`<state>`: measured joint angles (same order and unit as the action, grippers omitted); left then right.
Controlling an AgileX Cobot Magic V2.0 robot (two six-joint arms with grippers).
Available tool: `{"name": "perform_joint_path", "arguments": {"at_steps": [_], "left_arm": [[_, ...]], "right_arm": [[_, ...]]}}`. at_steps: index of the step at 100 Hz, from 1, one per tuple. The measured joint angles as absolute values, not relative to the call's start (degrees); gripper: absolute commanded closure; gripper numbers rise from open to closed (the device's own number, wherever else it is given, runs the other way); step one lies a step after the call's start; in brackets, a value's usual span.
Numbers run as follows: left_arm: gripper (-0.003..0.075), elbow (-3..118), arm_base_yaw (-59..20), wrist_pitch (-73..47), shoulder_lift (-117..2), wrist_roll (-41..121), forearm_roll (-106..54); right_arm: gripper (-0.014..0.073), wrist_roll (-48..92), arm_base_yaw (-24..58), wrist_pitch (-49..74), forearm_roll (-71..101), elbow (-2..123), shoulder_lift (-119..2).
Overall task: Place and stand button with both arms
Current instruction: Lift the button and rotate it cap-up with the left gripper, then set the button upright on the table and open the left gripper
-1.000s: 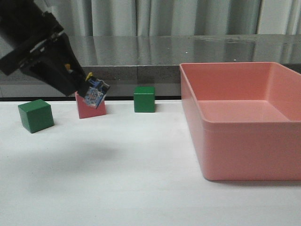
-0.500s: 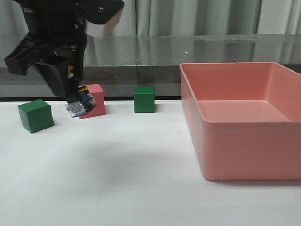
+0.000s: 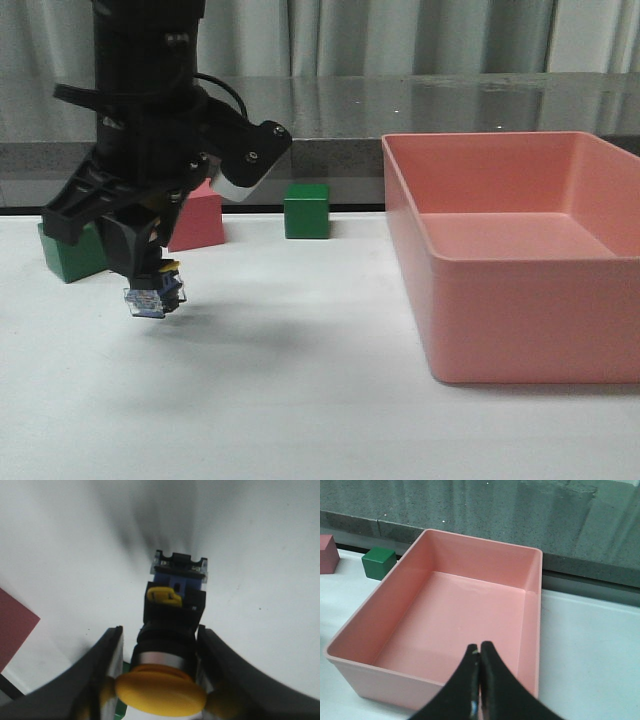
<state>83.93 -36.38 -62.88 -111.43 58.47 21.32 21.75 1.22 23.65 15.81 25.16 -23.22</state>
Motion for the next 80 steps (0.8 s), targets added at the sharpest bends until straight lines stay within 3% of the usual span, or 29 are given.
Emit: {"name": "perform_joint_path", "arguments": {"at_steps": [65, 72, 80], "left_arm": [[0.0733, 84.21, -36.38, -63.44, -114.23, 57.93, 21.6], [0.0696, 84.21, -36.38, -63.44, -114.23, 57.91, 21.6], [0.0599, 84.21, -36.38, -63.44, -114.23, 57.91, 21.6]], "right_arm": [[0.0654, 21.75, 1.22, 23.65, 15.81, 25.16, -23.22], [0.0654, 21.75, 1.22, 23.65, 15.81, 25.16, -23.22], [0.0654, 21.75, 1.22, 23.65, 15.81, 25.16, -23.22]]}}
